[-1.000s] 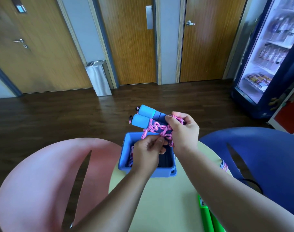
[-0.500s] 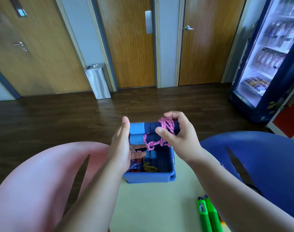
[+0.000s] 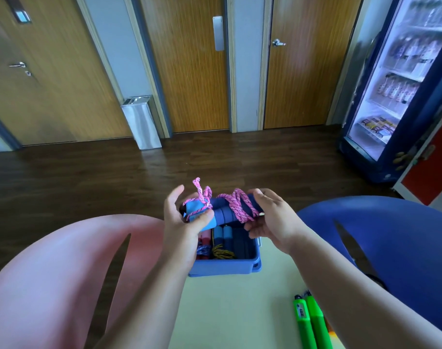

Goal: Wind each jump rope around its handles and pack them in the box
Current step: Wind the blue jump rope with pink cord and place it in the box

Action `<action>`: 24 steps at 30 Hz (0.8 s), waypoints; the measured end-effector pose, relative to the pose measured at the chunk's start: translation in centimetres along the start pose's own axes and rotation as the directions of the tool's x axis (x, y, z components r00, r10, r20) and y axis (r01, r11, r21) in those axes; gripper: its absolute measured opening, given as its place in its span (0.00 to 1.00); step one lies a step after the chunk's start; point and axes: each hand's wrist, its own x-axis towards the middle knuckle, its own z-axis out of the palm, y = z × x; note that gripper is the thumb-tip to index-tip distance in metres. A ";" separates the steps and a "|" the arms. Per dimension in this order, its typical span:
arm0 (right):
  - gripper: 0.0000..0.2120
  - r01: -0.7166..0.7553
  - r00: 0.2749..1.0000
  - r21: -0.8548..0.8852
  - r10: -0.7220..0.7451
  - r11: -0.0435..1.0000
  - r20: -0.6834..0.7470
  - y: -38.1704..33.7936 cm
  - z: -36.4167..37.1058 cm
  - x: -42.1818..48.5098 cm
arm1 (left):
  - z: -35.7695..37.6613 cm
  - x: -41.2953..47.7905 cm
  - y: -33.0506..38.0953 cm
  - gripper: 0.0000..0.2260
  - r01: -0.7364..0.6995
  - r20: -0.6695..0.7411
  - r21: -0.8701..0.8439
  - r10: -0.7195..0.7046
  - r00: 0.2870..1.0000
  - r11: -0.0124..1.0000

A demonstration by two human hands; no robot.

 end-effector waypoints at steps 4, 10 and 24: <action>0.09 0.135 0.989 -0.054 -0.138 0.989 -0.061 1.0 0.3 0.0 | 0.5 -0.5 0.4 0.16 0.183 0.019 0.030 -0.184 0.983 0.983; 0.08 0.175 0.984 -0.289 -0.156 0.941 0.088 1.5 0.8 -0.6 | -0.1 -0.4 0.6 0.10 -0.037 -0.185 0.381 0.115 0.976 0.924; 0.13 0.687 0.696 -0.592 -0.617 0.422 0.368 0.9 4.3 0.1 | -1.3 -0.4 -1.3 0.05 -0.178 0.017 0.634 0.217 0.976 0.752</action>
